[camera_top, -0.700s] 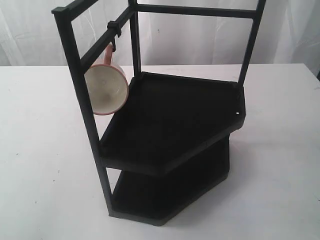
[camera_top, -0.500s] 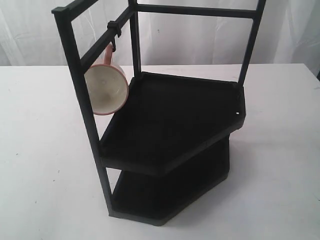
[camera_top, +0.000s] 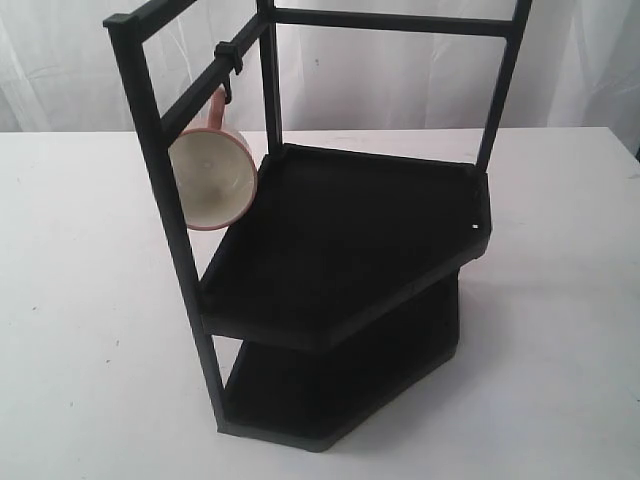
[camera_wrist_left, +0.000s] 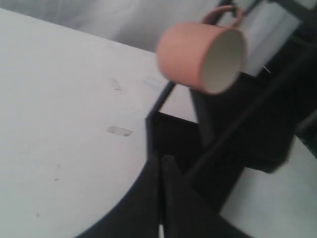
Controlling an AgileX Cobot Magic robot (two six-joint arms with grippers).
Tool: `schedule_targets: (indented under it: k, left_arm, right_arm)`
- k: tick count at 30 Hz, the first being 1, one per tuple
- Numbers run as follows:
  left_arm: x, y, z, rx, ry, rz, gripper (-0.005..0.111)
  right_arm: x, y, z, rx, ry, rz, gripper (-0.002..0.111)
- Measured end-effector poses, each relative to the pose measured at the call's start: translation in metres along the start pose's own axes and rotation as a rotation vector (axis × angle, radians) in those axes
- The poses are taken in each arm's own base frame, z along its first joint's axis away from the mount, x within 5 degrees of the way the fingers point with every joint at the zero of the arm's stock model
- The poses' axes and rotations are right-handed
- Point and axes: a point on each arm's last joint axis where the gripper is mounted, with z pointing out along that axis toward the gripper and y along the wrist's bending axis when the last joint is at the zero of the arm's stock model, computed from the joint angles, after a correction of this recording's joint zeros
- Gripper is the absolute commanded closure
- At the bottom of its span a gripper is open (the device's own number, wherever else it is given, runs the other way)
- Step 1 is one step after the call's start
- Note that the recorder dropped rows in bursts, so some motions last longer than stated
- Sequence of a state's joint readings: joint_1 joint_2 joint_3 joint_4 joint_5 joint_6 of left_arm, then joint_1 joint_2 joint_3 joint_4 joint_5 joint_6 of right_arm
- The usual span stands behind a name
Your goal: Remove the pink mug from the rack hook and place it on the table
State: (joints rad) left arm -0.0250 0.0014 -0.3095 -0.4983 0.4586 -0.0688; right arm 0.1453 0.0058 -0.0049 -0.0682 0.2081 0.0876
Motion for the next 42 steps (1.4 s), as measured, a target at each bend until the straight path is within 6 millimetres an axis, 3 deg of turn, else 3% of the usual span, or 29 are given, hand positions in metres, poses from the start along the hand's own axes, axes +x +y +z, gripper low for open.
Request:
schedule_targets:
  k: [5, 9, 13, 16, 23, 32, 42]
  left_arm:
    - [-0.02, -0.028, -0.012, 0.129, 0.141, 0.14, 0.107]
    - [-0.036, -0.027, 0.014, 0.117, 0.304, 0.206, 0.102]
    - [-0.049, -0.019, 0.052, 0.121, 0.374, 0.253, 0.053]
    - [-0.061, -0.019, 0.07, 0.149, 0.318, 0.251, 0.033]
    - [-0.085, -0.018, 0.121, 0.281, 0.159, 0.24, 0.033]
    - [-0.098, -0.016, 0.146, 0.302, 0.141, 0.245, 0.033]
    - [-0.087, -0.019, 0.167, 0.324, 0.186, 0.394, 0.033]
  right_arm:
    - [0.0, 0.0, 0.0, 0.0, 0.0, 0.0, 0.108]
    - [0.0, 0.0, 0.0, 0.0, 0.0, 0.0, 0.108]
    - [0.0, 0.0, 0.0, 0.0, 0.0, 0.0, 0.108]
    - [0.0, 0.0, 0.0, 0.0, 0.0, 0.0, 0.108]
    - [0.0, 0.0, 0.0, 0.0, 0.0, 0.0, 0.108]
    - [0.0, 0.0, 0.0, 0.0, 0.0, 0.0, 0.108]
    - [0.0, 0.0, 0.0, 0.0, 0.0, 0.0, 0.108]
